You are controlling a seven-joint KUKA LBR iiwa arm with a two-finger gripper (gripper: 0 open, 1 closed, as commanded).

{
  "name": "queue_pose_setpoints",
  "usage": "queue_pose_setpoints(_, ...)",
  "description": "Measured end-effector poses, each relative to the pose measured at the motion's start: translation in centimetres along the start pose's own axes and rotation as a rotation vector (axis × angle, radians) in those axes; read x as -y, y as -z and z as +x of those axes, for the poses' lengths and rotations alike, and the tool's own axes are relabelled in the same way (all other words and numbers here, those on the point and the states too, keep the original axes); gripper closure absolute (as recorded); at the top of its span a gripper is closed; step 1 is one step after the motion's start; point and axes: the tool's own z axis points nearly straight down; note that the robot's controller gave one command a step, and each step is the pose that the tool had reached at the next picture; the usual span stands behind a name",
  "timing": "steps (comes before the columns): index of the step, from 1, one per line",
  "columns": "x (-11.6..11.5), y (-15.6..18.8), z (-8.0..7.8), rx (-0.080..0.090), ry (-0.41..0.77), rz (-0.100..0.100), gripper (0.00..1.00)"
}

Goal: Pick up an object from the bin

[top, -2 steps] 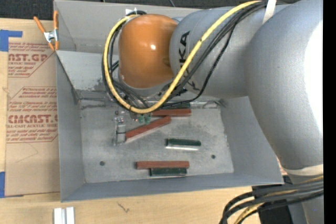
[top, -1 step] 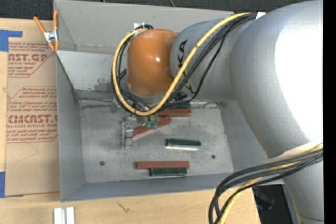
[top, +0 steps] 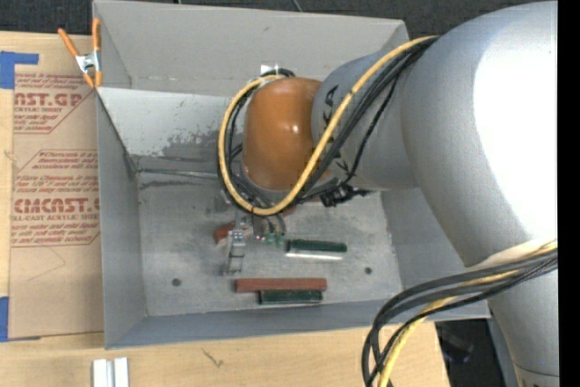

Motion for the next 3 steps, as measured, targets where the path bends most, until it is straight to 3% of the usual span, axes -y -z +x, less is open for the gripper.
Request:
queue_pose_setpoints(1, 5.1, -0.9, -2.4, 0.007, 0.131, 0.0, 1.0)
queue_pose_setpoints(2, 5.1, -0.9, -2.4, 0.007, 0.13, 0.0, 1.0)
queue_pose_setpoints(3, 4.8, 15.5, -1.9, 0.012, 0.152, 0.0, 1.0)
